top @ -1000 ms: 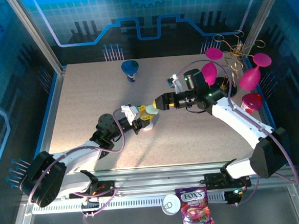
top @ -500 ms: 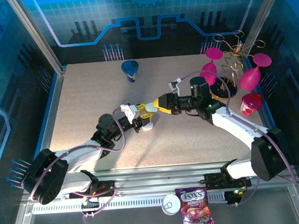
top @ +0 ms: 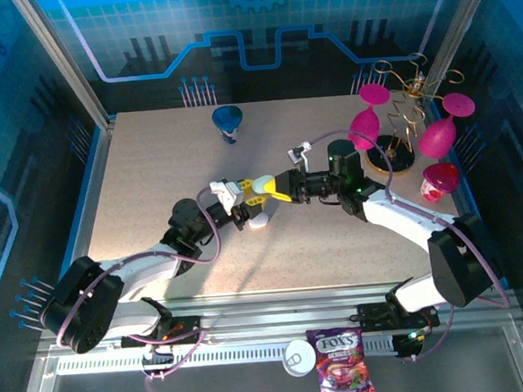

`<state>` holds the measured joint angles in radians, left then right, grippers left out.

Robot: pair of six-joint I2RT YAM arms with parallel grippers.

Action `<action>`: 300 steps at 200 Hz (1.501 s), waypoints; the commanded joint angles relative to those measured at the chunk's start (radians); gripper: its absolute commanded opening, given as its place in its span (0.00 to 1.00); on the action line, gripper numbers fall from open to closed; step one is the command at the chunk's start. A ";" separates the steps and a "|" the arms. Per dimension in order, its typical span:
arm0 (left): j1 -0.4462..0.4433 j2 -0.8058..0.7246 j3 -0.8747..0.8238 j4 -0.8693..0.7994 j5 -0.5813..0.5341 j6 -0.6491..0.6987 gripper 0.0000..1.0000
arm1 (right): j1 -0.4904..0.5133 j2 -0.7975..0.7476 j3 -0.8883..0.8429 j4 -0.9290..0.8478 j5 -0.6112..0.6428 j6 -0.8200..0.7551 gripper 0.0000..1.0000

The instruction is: Insert the wireless bluetooth earbuds into the charging case

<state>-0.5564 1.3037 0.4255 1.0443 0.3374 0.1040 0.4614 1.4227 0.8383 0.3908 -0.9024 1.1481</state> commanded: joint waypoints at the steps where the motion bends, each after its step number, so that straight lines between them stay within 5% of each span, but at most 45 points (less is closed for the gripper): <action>1: 0.000 -0.012 0.013 0.005 0.006 0.005 0.65 | -0.020 0.007 -0.009 0.044 -0.022 -0.036 0.25; 19: 0.000 -0.022 0.001 -0.026 -0.005 0.023 0.87 | -0.052 0.002 -0.010 -0.048 0.005 -0.143 0.25; 44: 0.000 -0.058 -0.014 -0.147 -0.019 0.055 0.99 | -0.092 0.008 0.016 -0.340 0.138 -0.357 0.26; 99: -0.001 -0.129 0.015 -0.531 0.063 0.102 0.99 | -0.109 0.109 0.062 -0.592 0.442 -0.595 0.27; 202: -0.002 -0.138 0.049 -0.724 0.000 0.143 0.99 | -0.118 0.303 0.018 -0.533 0.572 -0.600 0.33; 269: 0.050 -0.204 0.066 -0.716 -0.247 0.052 0.99 | -0.136 0.091 -0.015 -0.561 0.735 -0.721 0.90; 300: 0.104 -0.256 0.056 -0.725 -0.478 0.053 0.99 | -0.136 -0.111 -0.090 -0.507 0.930 -0.882 0.96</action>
<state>-0.4919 1.1011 0.4629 0.3336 0.0757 0.1753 0.3370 1.4517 0.7982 -0.1524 -0.1574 0.4191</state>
